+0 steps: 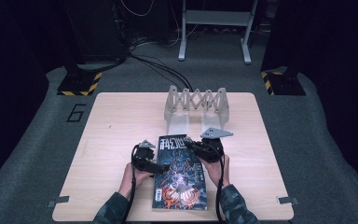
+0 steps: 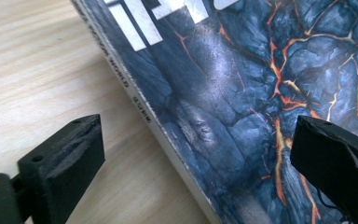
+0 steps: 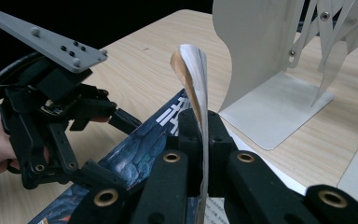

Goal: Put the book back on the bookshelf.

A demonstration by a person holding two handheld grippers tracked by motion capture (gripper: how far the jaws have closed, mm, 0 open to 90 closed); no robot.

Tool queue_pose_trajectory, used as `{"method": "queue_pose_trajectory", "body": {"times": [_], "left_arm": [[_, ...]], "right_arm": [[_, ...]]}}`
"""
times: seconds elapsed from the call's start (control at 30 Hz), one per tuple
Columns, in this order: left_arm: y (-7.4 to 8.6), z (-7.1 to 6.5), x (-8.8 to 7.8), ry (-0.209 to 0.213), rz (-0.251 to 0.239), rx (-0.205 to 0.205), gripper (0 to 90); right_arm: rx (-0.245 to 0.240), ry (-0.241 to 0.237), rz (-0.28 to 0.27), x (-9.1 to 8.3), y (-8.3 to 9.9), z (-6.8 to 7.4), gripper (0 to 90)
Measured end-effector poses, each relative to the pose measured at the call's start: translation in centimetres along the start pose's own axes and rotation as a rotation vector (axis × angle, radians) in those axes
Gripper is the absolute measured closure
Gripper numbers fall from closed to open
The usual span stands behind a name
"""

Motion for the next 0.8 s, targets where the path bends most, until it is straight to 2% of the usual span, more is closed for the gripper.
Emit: {"method": "queue_pose_trajectory", "body": {"times": [0.07, 0.1, 0.17, 0.23, 0.3, 0.4, 0.53, 0.63, 0.7, 0.73, 0.77, 0.8], "left_arm": [[0.0, -0.1, 0.2, 0.001, -0.004, -0.004, 4.1], [-0.1, -0.3, 0.4, 0.029, 0.001, 0.006, 5.1], [-0.1, -0.4, 0.4, 0.031, -0.001, 0.001, 6.0], [-0.1, -0.4, 0.6, 0.053, 0.003, 0.003, 9.4], [-0.1, -0.5, 0.7, 0.052, -0.004, 0.003, 14.7], [0.0, -0.4, 1.0, 0.031, 0.007, -0.016, 16.7], [0.0, -0.2, 0.8, 0.02, 0.007, -0.014, 20.2], [0.1, -0.2, 0.7, 0.005, 0.016, -0.002, 26.4], [0.1, -0.2, 0.7, -0.031, 0.016, 0.009, 29.0], [0.2, -0.2, 0.7, -0.061, 0.02, 0.027, 35.2], [0.2, -0.2, 0.7, -0.061, 0.02, 0.027, 37.9], [0.2, -0.3, 0.6, -0.079, 0.02, 0.028, 37.9]], "right_arm": [[-0.002, -0.002, -0.003, -0.1, 0.0, 0.0, 88.8], [-0.003, -0.001, -0.012, -0.3, -0.1, 0.1, 88.8], [-0.001, -0.003, -0.017, -0.3, -0.1, 0.1, 88.8], [0.001, -0.004, -0.018, -0.3, 0.0, 0.1, 88.8], [-0.004, -0.005, -0.013, 0.0, 0.2, 0.0, 88.8], [0.012, -0.001, 0.006, 0.6, 0.7, -0.2, 88.8], [0.029, 0.002, 0.031, 1.2, 1.1, -0.6, 88.7], [0.04, 0.01, 0.048, 1.6, 1.4, -0.8, 88.6], [0.051, 0.021, 0.092, 2.2, 1.9, -1.0, 88.5], [0.055, 0.028, 0.134, 3.0, 2.4, -1.2, 88.3], [0.055, 0.028, 0.134, 3.0, 2.4, -1.2, 88.3], [0.06, 0.035, 0.146, 3.3, 2.7, -1.4, 88.2]]}}
Point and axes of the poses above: each handheld gripper's, and its own axes: x roughly forward along the jaws, y roughly out of its underside, z roughly to its left, the point moved 4 cm from there along x, roughly forward along the jaws, and after that the axes turned 15 degrees about y, right-handed, at the moved point
